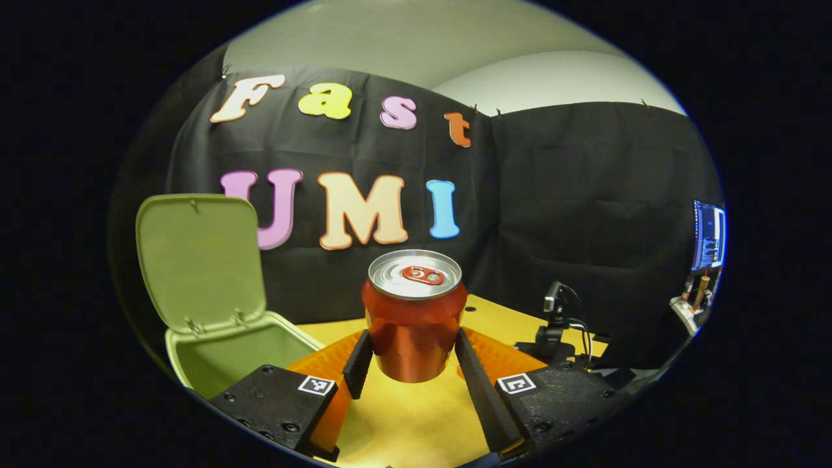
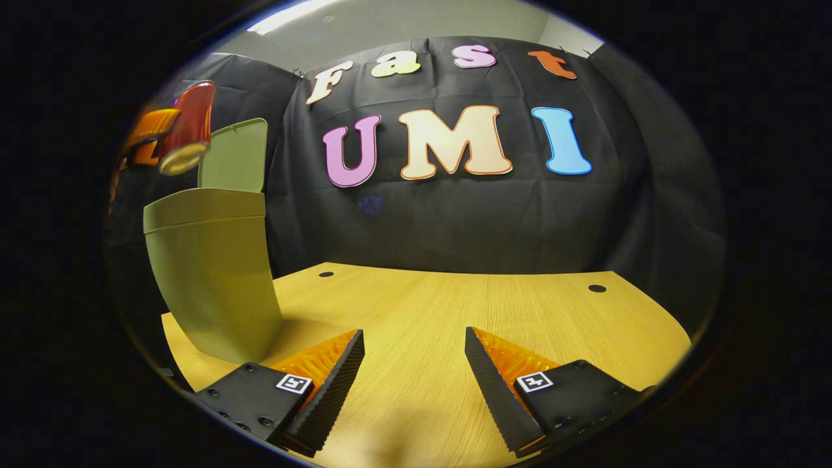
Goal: Press the lid of the desktop garbage bin to open it, pick up the crumpled paper on the desktop and throw it into the bin, then pick up the pop can on the desktop and drop it into the bin, and finally close the garbage bin lid.
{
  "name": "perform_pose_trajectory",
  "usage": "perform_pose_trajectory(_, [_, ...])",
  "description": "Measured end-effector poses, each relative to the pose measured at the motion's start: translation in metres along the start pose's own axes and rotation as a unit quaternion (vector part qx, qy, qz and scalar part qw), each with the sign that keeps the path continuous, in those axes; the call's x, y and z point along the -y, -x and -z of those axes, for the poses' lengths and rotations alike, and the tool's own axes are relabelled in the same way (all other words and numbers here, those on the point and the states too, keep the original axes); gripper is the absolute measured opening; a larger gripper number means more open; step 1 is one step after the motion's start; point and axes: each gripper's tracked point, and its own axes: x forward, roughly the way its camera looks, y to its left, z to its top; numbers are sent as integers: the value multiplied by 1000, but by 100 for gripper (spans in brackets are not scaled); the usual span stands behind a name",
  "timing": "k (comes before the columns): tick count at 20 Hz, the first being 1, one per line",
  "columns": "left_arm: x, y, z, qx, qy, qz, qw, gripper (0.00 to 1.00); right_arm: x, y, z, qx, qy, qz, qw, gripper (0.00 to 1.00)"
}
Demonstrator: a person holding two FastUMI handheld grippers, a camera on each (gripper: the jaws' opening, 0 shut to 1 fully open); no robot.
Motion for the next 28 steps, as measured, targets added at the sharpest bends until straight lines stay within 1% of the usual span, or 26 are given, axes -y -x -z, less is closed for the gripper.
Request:
perform_pose_trajectory(3, [-44,11,-10,5,-3,-49,999,75,-2,1,-1,6,-4,1,1000,98])
perform_pose_trajectory(5, [-74,16,-7,0,-7,-83,996,75,-3,0,-4,8,-9,-2,1000,98])
perform_pose_trajectory(7, [-97,19,2,-10,-4,-108,994,75,-3,1,-6,10,-8,-1,1000,98])
perform_pose_trajectory(11, [-127,22,21,-34,6,-136,990,76,0,2,-8,10,-5,3,1000,98])
perform_pose_trajectory(14, [-134,24,21,-37,6,-145,989,78,1,4,-7,9,-2,4,1000,98])
perform_pose_trajectory(15, [-135,24,19,-35,7,-147,989,80,1,3,-7,9,-1,5,1000,98])
perform_pose_trajectory(16, [-136,24,16,-33,7,-150,988,85,0,4,-7,7,0,4,1000,98])
perform_pose_trajectory(18, [-139,25,4,-25,5,-156,987,89,0,5,-6,5,2,3,1000,98])
perform_pose_trajectory(20, [-143,28,-12,-20,10,-162,987,88,-2,4,-4,4,2,1,1000,98])
perform_pose_trajectory(21, [-144,29,-22,-15,10,-164,986,89,-2,4,-4,4,3,-1,1000,98])
perform_pose_trajectory(26, [-160,32,-82,20,-28,-196,980,88,-2,4,-5,6,1,-2,1000,98])
perform_pose_trajectory(28, [-170,29,-106,34,-44,-213,976,88,-1,3,-5,6,-4,-1,1000,98])
